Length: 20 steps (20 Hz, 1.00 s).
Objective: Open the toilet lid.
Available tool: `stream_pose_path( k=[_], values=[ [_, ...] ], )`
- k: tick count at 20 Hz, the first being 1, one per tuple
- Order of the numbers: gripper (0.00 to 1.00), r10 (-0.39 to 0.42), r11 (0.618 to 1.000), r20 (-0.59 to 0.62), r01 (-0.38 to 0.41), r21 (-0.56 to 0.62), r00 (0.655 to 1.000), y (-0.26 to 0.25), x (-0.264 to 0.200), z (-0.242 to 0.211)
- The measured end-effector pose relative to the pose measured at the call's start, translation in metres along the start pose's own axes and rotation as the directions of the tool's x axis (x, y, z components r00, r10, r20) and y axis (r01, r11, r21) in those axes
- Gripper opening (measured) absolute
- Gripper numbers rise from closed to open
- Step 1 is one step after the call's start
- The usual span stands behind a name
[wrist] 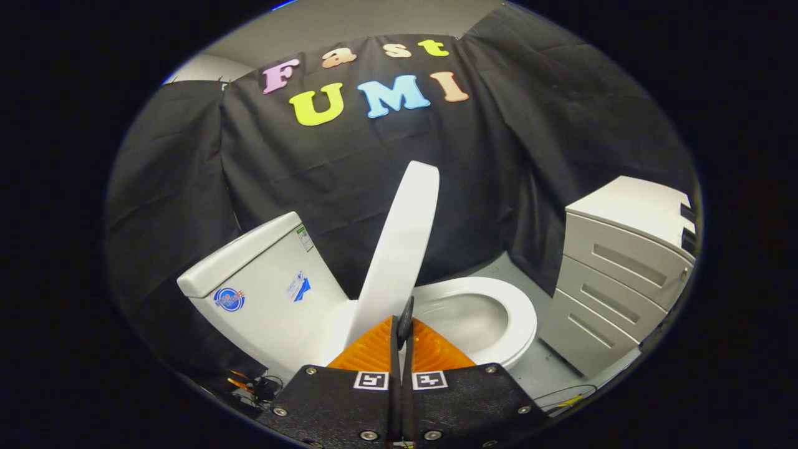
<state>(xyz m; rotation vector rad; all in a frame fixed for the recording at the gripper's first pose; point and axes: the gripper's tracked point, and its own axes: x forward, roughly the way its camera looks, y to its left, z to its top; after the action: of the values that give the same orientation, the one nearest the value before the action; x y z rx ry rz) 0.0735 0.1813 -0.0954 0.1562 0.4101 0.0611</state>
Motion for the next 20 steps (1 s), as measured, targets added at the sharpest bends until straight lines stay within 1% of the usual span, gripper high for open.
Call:
stream_pose_path(
  k=[9, 20],
  values=[
    [0.0, 0.042, 0.989, 0.067, -0.032, -0.147, 0.997, 0.051, -0.004, 0.016],
    [0.0, 0.106, 0.949, 0.115, -0.066, -0.308, 0.988, 0.114, -0.006, 0.022]
  ],
)
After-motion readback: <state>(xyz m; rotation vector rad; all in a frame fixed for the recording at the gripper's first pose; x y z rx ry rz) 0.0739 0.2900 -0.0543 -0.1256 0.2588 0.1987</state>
